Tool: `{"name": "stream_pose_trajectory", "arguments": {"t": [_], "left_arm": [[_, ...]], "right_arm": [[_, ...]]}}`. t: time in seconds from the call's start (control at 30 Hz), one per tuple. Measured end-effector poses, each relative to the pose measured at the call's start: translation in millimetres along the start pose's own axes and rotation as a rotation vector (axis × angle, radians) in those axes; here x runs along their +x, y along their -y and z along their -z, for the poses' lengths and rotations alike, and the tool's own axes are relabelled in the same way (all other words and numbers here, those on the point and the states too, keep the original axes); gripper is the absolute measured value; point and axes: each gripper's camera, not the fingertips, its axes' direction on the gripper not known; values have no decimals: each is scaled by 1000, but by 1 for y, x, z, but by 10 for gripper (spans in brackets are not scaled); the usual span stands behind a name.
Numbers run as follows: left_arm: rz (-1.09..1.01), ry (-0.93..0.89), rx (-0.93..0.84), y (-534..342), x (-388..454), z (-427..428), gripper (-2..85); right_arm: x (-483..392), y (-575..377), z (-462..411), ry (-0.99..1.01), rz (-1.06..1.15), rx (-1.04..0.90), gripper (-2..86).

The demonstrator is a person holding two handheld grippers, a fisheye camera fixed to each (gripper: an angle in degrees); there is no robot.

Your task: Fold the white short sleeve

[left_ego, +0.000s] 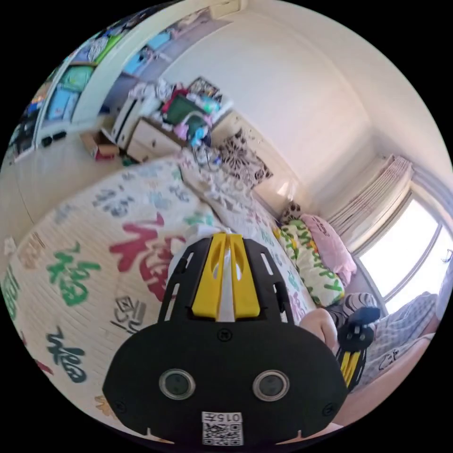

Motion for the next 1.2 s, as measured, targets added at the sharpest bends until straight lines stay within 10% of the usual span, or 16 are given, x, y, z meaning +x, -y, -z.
{"name": "stream_pose_trajectory", "arguments": {"t": [0.4, 0.67, 0.93, 1.2], "left_arm": [[-354, 238, -230, -66, 134, -1, 91], [-459, 69, -573, -70, 224, -149, 106], [-679, 351, -917, -128, 288, -284, 117], [-618, 129, -791, -130, 285, -204, -2]], "right_arm": [[38, -40, 14, -120, -166, 87, 86], [18, -100, 46, -65, -212, 325, 69], [22, -135, 37, -33, -318, 584, 59], [23, -103, 16, -173, -279, 572, 60]]}}
